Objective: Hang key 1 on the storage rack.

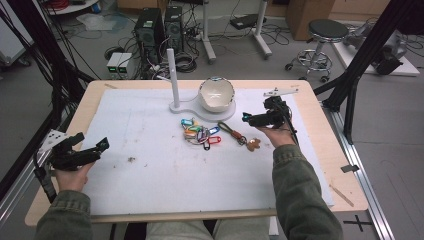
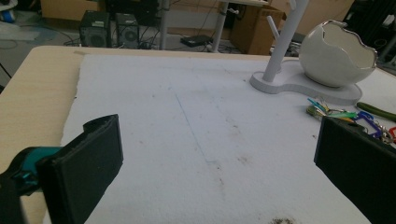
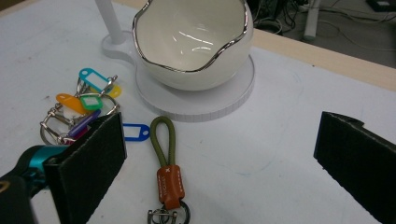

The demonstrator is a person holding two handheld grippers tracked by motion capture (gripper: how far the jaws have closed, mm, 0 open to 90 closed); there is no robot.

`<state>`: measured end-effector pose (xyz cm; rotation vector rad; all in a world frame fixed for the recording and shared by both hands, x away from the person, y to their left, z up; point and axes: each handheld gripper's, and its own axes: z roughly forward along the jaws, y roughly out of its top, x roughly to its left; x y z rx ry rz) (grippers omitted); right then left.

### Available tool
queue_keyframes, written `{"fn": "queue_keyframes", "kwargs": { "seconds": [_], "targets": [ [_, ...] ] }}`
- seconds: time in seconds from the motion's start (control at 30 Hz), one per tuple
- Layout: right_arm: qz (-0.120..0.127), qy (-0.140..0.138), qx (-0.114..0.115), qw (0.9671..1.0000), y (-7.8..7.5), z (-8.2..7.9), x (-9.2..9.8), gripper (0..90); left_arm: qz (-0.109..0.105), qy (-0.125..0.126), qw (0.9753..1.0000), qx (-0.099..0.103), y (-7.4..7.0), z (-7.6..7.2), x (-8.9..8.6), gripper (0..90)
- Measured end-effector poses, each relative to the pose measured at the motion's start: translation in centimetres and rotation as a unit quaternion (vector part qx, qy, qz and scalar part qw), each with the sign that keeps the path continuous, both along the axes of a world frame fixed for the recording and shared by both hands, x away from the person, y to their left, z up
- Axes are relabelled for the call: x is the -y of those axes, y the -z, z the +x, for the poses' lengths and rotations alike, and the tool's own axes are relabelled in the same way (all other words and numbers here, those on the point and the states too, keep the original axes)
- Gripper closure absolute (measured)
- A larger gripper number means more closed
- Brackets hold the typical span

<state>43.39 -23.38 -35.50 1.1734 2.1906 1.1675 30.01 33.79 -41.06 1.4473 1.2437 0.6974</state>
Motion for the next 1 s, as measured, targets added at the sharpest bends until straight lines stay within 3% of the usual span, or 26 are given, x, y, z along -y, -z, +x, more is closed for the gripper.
{"fn": "queue_keyframes", "kwargs": {
  "seconds": [0.33,0.63,1.0],
  "targets": [
    [-0.021,-0.014,-0.035,0.9990,1.8,1.3,-1.2,1.5,0.000,0.002,1.0000,0.000,0.0,0.1,0.0,1.7],
    [-0.040,-0.028,-0.071,0.9963,3.2,2.1,-1.8,4.2,0.000,0.002,1.0000,0.000,0.0,0.1,0.0,1.7],
    [-0.061,-0.030,-0.092,0.9934,4.4,2.6,-2.5,10.2,-0.003,0.004,1.0000,-0.002,0.1,0.1,0.0,1.7]
  ]
}}
